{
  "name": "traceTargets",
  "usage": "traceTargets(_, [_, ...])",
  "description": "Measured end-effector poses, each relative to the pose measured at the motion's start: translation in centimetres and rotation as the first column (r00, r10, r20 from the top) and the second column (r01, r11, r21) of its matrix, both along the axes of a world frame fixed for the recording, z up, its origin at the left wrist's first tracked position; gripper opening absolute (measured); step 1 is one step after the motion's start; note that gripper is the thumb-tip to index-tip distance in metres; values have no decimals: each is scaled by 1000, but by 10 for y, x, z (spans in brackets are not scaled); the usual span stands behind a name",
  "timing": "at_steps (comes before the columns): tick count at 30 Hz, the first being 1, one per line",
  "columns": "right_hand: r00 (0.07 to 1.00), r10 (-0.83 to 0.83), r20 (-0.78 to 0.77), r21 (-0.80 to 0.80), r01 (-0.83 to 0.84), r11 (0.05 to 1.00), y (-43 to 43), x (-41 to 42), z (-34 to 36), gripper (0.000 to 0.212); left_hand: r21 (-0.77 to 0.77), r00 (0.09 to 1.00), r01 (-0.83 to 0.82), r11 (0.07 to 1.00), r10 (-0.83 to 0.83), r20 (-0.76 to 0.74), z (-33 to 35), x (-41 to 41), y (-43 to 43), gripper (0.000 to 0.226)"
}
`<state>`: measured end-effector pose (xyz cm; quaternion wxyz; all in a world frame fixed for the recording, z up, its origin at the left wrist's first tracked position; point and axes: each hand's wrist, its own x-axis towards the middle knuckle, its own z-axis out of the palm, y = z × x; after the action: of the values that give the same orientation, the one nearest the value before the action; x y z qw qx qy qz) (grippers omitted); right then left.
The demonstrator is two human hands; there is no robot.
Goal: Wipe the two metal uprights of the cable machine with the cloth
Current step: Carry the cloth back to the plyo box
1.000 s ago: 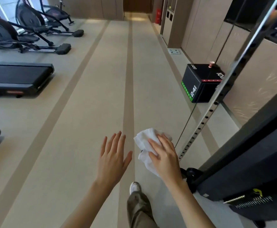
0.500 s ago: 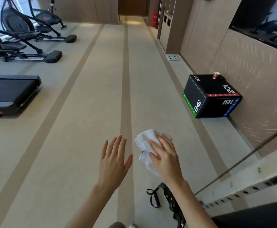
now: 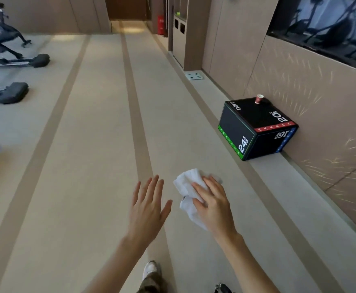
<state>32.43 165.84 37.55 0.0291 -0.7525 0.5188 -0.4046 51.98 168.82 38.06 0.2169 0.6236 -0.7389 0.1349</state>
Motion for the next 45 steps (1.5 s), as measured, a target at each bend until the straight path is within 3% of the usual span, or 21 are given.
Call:
traceTargets(12, [980,-198,27,-17,198,980,-203,39,10,33,14,980,199,980,-199,7,14,39,-243,60])
traceTargets(17, [972,-235,3,8,235,972,-307,27,5,38,28,966,256,966,-257,5,6,22,-353,59])
traceTargets(24, [954,-297,32,-23,298,954,-475,-9,10,28,69,950,312,947,-313,-9,5,-20,-529,64])
traceTargets(30, [955,-297,15,46,296,954,-607,-44,18,34,60,945,327,943,-326,-28,12,-58,-661,59])
traceTargets(39, [941,-338,-16,86,338,937,-777,-75,2,32,108,926,379,919,-375,-53,1,-91,-844,69])
traceTargets(45, [895,-446,-15,86,446,891,-912,-89,-3,39,132,894,447,885,-448,-24,-2,-109,-993,71])
